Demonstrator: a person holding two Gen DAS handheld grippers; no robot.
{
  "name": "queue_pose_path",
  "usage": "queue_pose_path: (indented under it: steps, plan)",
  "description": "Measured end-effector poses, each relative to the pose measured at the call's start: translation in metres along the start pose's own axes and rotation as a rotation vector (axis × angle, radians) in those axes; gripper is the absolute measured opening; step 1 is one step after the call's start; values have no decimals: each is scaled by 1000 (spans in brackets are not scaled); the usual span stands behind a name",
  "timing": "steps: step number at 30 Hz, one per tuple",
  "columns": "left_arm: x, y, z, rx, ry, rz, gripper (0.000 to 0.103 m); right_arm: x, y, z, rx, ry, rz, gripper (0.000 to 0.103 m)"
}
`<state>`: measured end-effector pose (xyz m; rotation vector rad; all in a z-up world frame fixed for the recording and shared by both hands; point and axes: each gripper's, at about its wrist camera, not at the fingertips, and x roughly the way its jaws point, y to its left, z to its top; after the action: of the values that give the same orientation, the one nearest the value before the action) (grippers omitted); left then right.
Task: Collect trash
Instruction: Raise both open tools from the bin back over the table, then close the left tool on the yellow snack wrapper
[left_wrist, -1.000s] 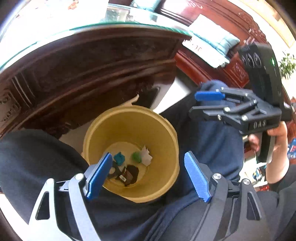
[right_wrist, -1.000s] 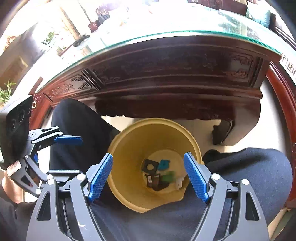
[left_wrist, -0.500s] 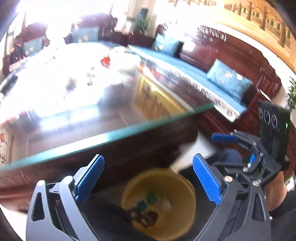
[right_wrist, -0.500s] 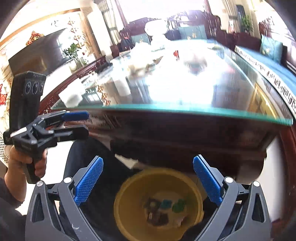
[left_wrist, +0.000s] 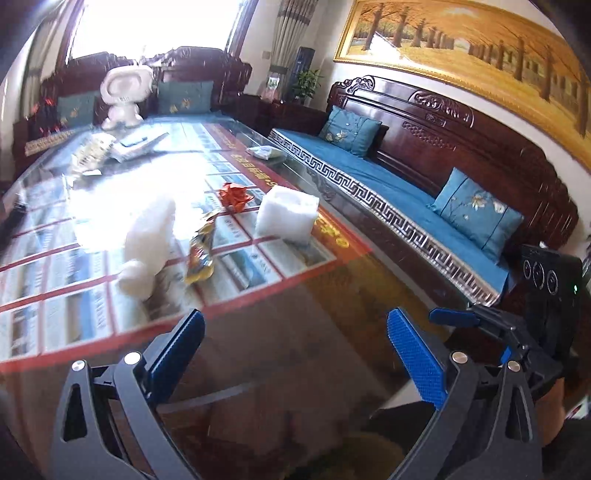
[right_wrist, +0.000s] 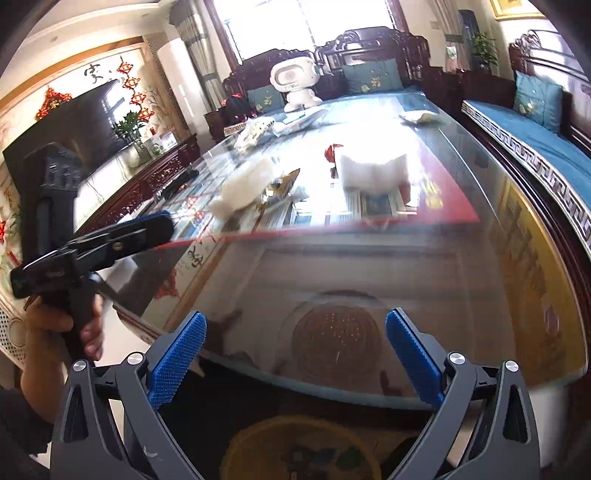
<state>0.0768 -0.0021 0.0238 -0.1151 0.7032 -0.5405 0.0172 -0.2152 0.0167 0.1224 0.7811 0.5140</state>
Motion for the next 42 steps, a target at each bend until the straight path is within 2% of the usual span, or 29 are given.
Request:
queue_pose_path:
  steps: [5,9,14,17,24,26,27,28,30,33,37,42]
  plan:
    - [51,20,25,-34,55,24,99,17,-12,16,12,16,26,94]
    - [78,25,33,0,80,103,99,29,-23,21,8,26,9,94]
    - [106,48,43,-30,121,133,99,41,-35,27,28,38,17,91]
    - [121,57,50,-54,144,117,99,47,-41,33,23,38,13,91]
    - [145,64,63,-18,173,180,97,60,-51,54,26,40,-3,91]
    - [149,65,65,-4,184,203,89,63,-54,61,32,40,-5,89]
    - [151,65,66,9,192,210,79,66,-55,66,32,44,-3,84]
    - [154,67,68,9,204,199,61,69,-56,69,34,50,-7,81]
    - [161,74,67,-47,244,140,41,73,-58,76,35,48,-14,81]
    - [164,77,66,-40,246,140,24,77,-60,84,33,41,-29,81]
    - [166,77,66,-33,249,123,22,83,-65,92,45,31,-41,81]
    - [168,67,65,39,253,164,24,90,-70,96,58,36,-60,81]
